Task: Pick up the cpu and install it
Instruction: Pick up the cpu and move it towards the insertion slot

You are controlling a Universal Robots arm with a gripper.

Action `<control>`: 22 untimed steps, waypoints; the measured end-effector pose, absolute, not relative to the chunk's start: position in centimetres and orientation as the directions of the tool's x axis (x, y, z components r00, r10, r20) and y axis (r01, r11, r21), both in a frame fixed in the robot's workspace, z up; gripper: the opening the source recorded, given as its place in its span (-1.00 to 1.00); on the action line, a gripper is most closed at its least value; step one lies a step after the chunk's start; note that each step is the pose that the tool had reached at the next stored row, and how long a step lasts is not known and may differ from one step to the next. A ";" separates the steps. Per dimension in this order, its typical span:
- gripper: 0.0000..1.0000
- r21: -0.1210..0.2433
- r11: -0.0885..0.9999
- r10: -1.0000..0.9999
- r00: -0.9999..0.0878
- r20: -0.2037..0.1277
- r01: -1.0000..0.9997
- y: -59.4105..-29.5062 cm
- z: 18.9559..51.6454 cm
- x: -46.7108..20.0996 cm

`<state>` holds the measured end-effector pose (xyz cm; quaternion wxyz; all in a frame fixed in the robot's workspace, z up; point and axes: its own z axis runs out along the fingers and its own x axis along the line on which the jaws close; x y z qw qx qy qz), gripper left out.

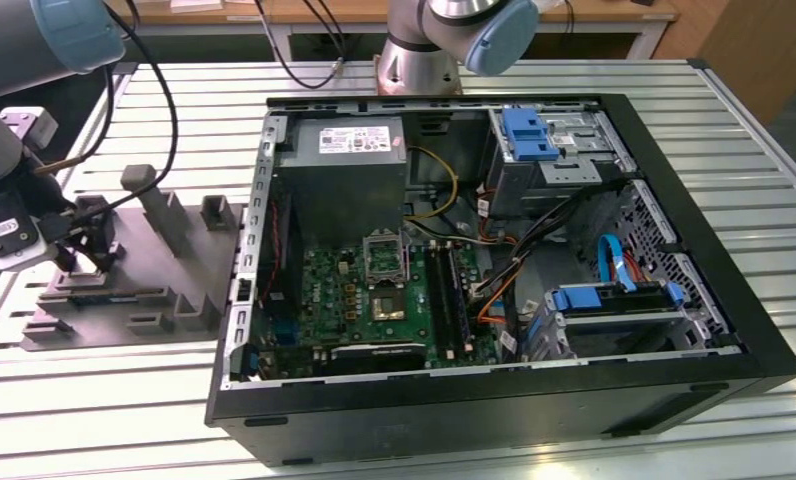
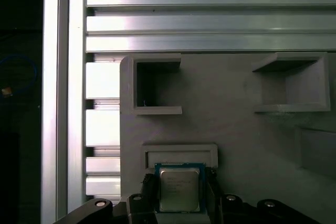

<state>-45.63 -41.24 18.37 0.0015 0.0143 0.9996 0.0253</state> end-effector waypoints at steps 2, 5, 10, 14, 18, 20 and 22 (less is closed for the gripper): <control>-0.06 0.051 0.998 0.029 -1.000 -0.002 0.029 -41.2 18.6 -45.6; -0.06 0.051 0.998 0.029 -1.000 -0.002 0.029 -41.2 19.0 -45.6; -0.06 0.051 0.998 0.029 -1.000 -0.002 0.029 -41.2 19.8 -45.6; -0.06 0.051 0.998 0.029 -1.000 -0.002 0.029 -41.2 19.9 -45.6; -0.06 0.051 0.998 0.029 -1.000 -0.002 0.029 -41.2 19.9 -45.6; -0.06 0.051 0.998 0.029 -1.000 -0.002 0.029 -41.2 20.0 -45.6; -0.06 0.051 0.998 0.029 -1.000 -0.002 0.029 -41.2 20.0 -45.6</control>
